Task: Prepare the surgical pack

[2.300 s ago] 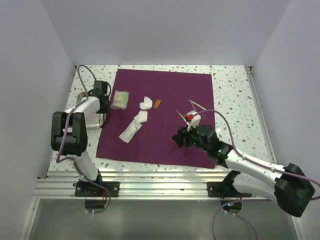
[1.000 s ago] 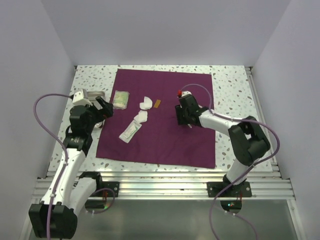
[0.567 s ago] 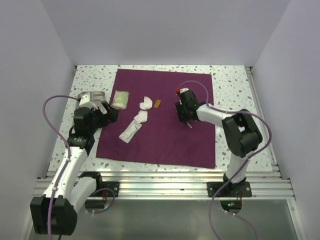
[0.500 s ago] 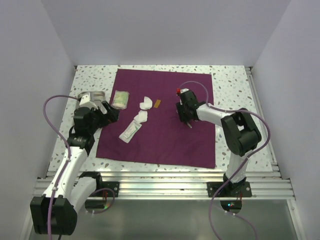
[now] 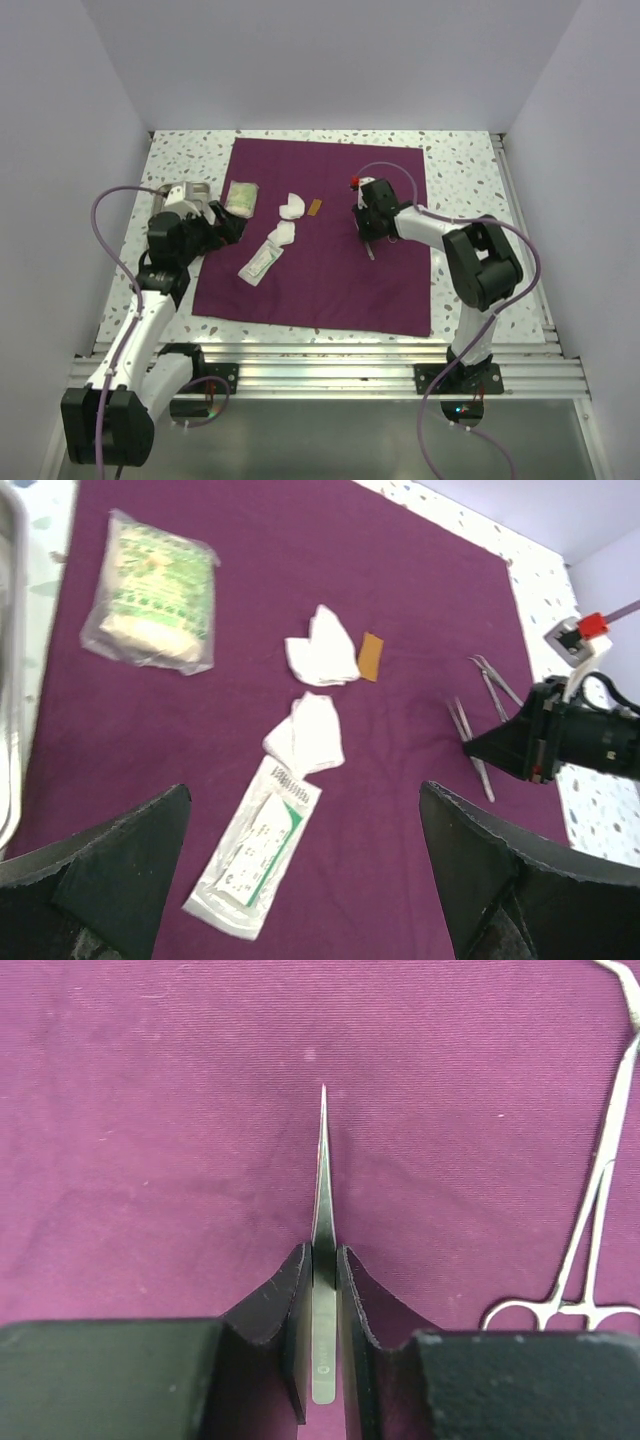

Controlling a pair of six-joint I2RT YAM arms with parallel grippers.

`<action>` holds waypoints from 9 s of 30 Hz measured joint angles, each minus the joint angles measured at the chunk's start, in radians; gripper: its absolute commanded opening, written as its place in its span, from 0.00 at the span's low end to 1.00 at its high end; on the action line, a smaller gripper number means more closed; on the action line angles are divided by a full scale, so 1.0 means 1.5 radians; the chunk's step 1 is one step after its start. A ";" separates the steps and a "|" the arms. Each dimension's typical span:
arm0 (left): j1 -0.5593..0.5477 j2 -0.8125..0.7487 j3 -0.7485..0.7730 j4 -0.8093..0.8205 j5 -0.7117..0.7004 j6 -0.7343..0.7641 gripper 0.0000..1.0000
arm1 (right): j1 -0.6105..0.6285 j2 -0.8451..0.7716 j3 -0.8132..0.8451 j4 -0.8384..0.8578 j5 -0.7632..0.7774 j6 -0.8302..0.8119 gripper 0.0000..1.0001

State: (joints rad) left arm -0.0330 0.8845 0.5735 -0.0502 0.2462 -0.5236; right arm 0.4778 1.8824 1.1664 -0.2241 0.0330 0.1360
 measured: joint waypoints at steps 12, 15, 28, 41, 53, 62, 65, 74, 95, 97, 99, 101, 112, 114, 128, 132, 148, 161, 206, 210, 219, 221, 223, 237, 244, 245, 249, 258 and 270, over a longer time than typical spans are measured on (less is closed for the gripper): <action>-0.085 0.108 -0.042 0.173 0.070 -0.117 1.00 | -0.001 -0.136 -0.090 0.099 -0.228 0.065 0.04; -0.147 0.145 -0.054 0.241 0.070 -0.141 1.00 | -0.001 -0.140 -0.090 0.138 -0.301 0.102 0.04; -0.349 0.238 -0.104 0.500 0.002 -0.186 0.86 | 0.004 -0.163 -0.139 0.349 -0.453 0.333 0.01; -0.414 0.322 -0.038 0.494 -0.070 -0.185 0.35 | 0.035 -0.194 -0.139 0.357 -0.430 0.364 0.01; -0.424 0.377 -0.018 0.498 -0.080 -0.189 0.00 | 0.035 -0.200 -0.171 0.370 -0.394 0.373 0.17; -0.425 0.379 -0.024 0.480 -0.113 -0.185 0.00 | 0.037 -0.216 -0.178 0.368 -0.377 0.379 0.61; -0.419 0.357 -0.029 0.436 -0.138 -0.182 0.00 | 0.038 -0.241 -0.179 0.356 -0.359 0.367 0.63; -0.197 0.225 0.008 0.152 -0.213 -0.101 0.00 | 0.035 -0.302 -0.180 0.317 -0.310 0.331 0.63; 0.014 0.149 0.025 0.076 -0.314 0.316 0.00 | 0.025 -0.302 -0.195 0.288 -0.333 0.315 0.61; 0.044 0.171 0.031 0.090 -0.283 0.346 0.00 | 0.025 -0.303 -0.195 0.282 -0.333 0.312 0.61; 0.068 0.206 0.045 0.097 -0.265 0.368 0.00 | 0.025 -0.304 -0.195 0.275 -0.330 0.307 0.61; 0.082 0.240 0.053 0.102 -0.256 0.387 0.00 | 0.025 -0.305 -0.195 0.269 -0.329 0.303 0.61; 0.092 0.419 0.098 0.123 -0.235 0.433 0.00 | 0.025 -0.306 -0.195 0.235 -0.311 0.280 0.59; 0.092 0.458 0.123 0.117 -0.228 0.432 0.00 | 0.025 -0.306 -0.195 0.233 -0.310 0.280 0.59; 0.092 0.586 0.252 0.050 -0.230 0.384 0.09 | -0.004 -0.272 -0.147 0.197 -0.282 0.270 0.59; 0.092 0.586 0.252 0.046 -0.212 0.379 0.13 | -0.024 -0.264 -0.147 0.193 -0.284 0.276 0.59; 0.096 0.572 0.241 0.042 -0.192 0.376 0.40 | -0.046 -0.264 -0.144 0.176 -0.277 0.267 0.59; 0.085 0.314 0.089 0.154 -0.111 0.267 0.39 | -0.111 -0.204 -0.013 0.015 -0.105 0.097 0.56; 0.085 0.140 -0.033 0.337 0.018 0.017 0.75 | -0.115 0.162 0.270 -0.173 0.036 -0.096 0.08; 0.090 0.139 -0.033 0.337 0.005 -0.006 0.86 | -0.115 0.160 0.268 -0.173 0.036 -0.086 0.00; 0.108 0.147 -0.033 0.334 0.008 -0.036 0.72 | -0.117 0.109 0.213 -0.166 -0.032 -0.062 0.00; 0.109 0.157 -0.033 0.341 0.015 -0.048 0.55 | -0.117 0.093 0.202 -0.165 -0.054 -0.055 0.00; 0.109 0.166 -0.034 0.345 0.020 -0.053 0.34 | -0.117 0.080 0.198 -0.164 -0.075 -0.048 0.01; 0.144 0.165 -0.121 0.452 0.060 -0.092 0.42 | -0.117 0.071 0.209 -0.157 -0.049 -0.044 0.31; 0.145 0.136 -0.122 0.461 0.063 -0.073 0.45 | -0.117 0.097 0.224 -0.153 -0.043 -0.046 0.33; 0.145 0.135 -0.122 0.461 0.063 -0.071 0.45 | -0.117 0.102 0.225 -0.152 -0.043 -0.046 0.33; 0.145 0.135 -0.122 0.461 0.064 -0.059 0.48 | -0.117 0.122 0.229 -0.148 -0.034 -0.046 0.33; 0.146 0.135 -0.122 0.453 0.066 -0.053 0.52 | -0.117 0.140 0.237 -0.142 -0.017 -0.046 0.33; 0.147 0.124 -0.122 0.446 0.040 -0.050 0.68 | -0.108 0.160 0.261 -0.142 0.016 -0.047 0.32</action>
State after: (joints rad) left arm 0.1879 1.0706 0.3904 0.6189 0.3065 -0.5983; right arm 0.3164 2.1227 1.5578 -0.4370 0.0570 0.0654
